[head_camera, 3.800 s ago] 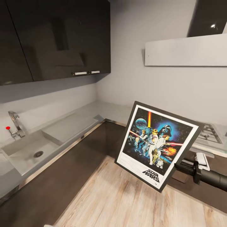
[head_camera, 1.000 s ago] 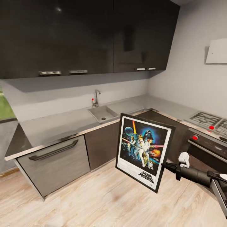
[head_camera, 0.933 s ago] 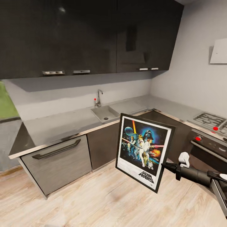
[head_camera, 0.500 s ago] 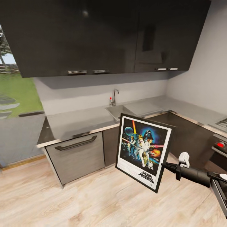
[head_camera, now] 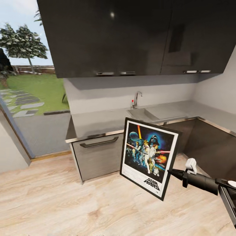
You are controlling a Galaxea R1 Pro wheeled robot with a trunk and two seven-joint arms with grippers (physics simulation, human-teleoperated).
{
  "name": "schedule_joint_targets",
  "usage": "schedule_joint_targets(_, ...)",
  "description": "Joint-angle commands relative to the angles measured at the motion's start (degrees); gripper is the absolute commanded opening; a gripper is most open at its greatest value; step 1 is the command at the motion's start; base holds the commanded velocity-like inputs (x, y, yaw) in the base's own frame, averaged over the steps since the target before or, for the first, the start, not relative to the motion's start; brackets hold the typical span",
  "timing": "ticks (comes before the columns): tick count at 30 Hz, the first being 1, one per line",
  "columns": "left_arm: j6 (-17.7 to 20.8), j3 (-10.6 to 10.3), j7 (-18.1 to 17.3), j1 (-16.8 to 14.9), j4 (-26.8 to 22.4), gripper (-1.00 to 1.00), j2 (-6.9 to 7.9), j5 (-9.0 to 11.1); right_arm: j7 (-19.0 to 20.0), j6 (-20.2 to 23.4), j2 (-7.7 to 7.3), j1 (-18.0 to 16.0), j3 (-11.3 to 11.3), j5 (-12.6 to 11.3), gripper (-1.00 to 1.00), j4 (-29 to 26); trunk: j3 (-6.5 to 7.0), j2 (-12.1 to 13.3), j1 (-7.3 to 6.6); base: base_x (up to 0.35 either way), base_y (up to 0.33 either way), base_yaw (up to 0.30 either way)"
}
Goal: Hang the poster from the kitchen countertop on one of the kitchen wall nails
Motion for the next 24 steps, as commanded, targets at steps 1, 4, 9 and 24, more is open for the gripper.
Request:
schedule_joint_targets(1, -0.28, -0.49, -0.11, -0.08, 0.07, 1.00, 0.02, 0.41, 0.24, 0.68, 0.10, -0.03, -0.02, -0.35, -1.00, -0.01, -0.16, -0.14, 0.03, -0.116, 0.097, 0.279)
schedule_joint_targets(4, -0.27, -0.49, -0.11, -0.08, 0.07, 1.00, 0.06, 0.41, 0.24, 0.68, 0.30, -0.03, 0.50, -0.35, -1.00, -0.01, -0.22, -0.14, 0.03, -0.163, 0.136, 0.241)
schedule_joint_targets(9, -0.26, -0.49, -0.11, -0.08, 0.07, 1.00, 0.09, 0.41, 0.24, 0.68, 0.42, -0.03, 1.02, -0.35, -1.00, -0.01, -0.11, -0.14, 0.03, -0.149, 0.123, 0.082)
schedule_joint_targets(24, -0.26, -0.49, -0.11, -0.08, 0.07, 1.00, 0.09, 0.41, 0.24, 0.68, 0.44, -0.03, 1.10, -0.35, -1.00, -0.01, 1.03, -0.14, 0.03, -0.010, 0.008, 0.004)
